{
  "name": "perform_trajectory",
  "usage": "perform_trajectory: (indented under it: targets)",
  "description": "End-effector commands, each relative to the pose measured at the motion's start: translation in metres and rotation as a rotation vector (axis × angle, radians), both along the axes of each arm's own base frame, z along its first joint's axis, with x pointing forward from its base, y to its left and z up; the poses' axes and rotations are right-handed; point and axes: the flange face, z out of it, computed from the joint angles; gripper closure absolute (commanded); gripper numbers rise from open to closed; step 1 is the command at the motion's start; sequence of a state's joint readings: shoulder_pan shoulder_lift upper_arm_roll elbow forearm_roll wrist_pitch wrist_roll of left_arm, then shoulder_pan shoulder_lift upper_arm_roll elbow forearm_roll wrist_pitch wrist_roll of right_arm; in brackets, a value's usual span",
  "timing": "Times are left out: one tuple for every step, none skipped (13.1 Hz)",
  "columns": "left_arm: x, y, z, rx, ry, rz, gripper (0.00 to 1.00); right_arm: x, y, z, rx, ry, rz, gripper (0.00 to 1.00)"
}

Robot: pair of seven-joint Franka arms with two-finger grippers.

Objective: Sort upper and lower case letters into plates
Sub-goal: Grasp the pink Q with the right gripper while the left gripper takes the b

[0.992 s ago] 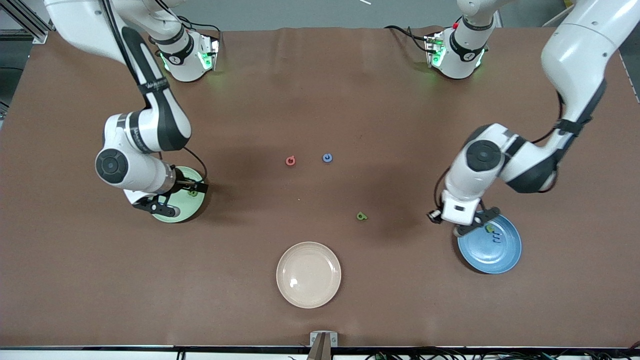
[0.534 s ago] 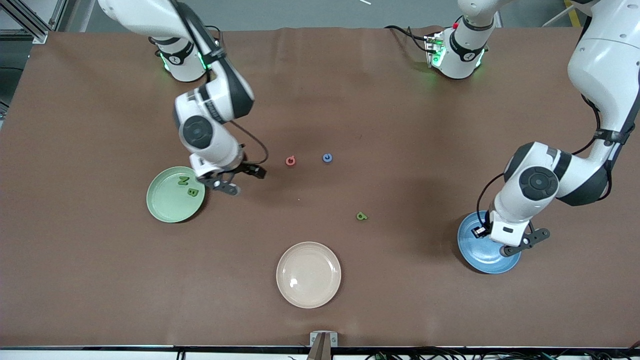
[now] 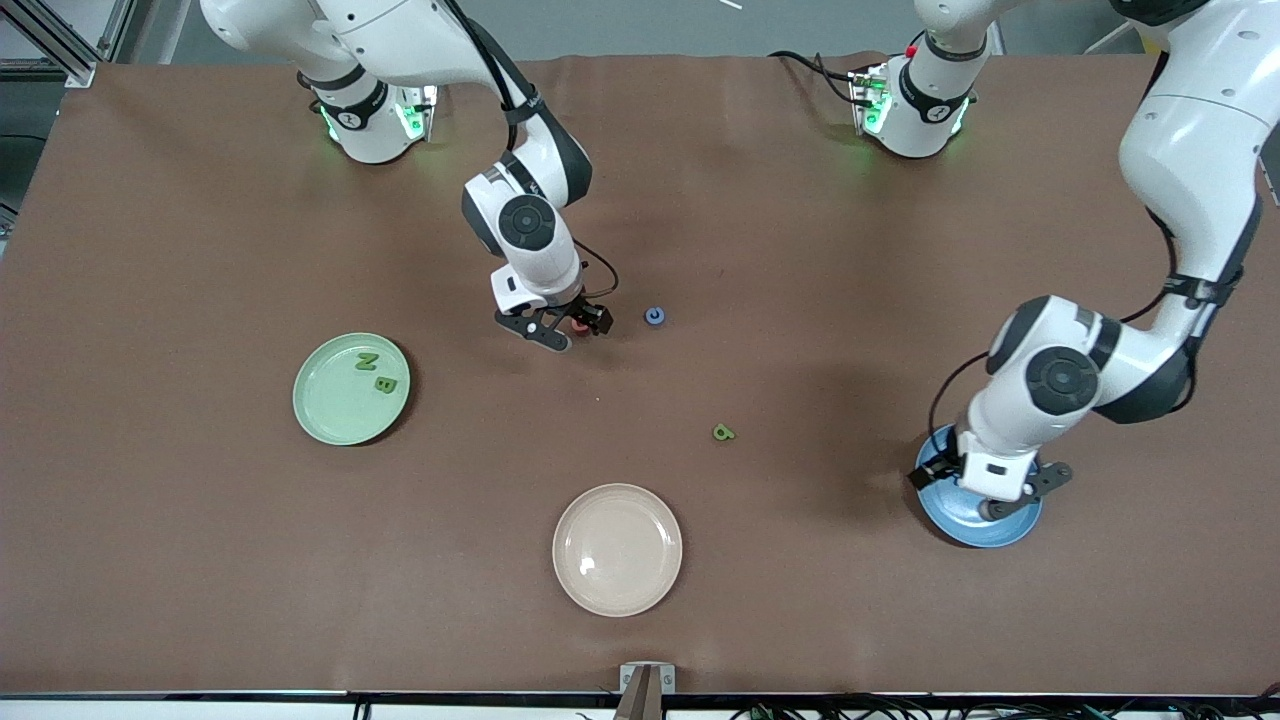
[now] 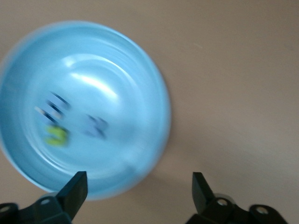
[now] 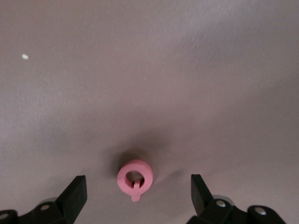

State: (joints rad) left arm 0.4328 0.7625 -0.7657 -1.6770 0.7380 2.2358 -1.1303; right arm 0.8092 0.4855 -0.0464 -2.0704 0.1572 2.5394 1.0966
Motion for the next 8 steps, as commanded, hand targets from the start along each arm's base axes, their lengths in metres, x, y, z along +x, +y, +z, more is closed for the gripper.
perform_trajectory:
  targets:
    - [-0.010,-0.093,0.007,-0.039,-0.007,0.071,0.00,-0.008,0.005,-0.005,-0.010,-0.003,-0.006,0.07]
    - [-0.017,-0.118,0.001,-0.052,0.006,0.099,0.00,-0.010,0.005,-0.008,-0.009,-0.009,-0.003,0.10]
    - [-0.027,-0.147,0.000,-0.060,0.010,0.118,0.01,-0.010,0.002,-0.013,-0.010,-0.012,-0.005,0.11]
    - [-0.028,-0.165,-0.004,-0.070,0.009,0.167,0.01,-0.011,0.002,-0.014,-0.007,-0.017,-0.005,0.13]
    - [-0.034,-0.194,-0.006,-0.086,0.011,0.198,0.01,-0.010,0.002,-0.015,-0.002,-0.025,-0.006,0.17]
    - [-0.039,-0.216,-0.013,-0.095,0.019,0.221,0.01,-0.010,0.002,-0.016,0.000,-0.027,-0.006,0.22]
    - [-0.042,-0.233,-0.016,-0.100,0.022,0.241,0.01,-0.010,0.002,-0.017,0.000,-0.027,-0.007,0.27]
    - [-0.050,-0.255,-0.025,-0.104,0.028,0.257,0.03,-0.009,0.001,-0.016,0.001,-0.030,-0.009,0.33]
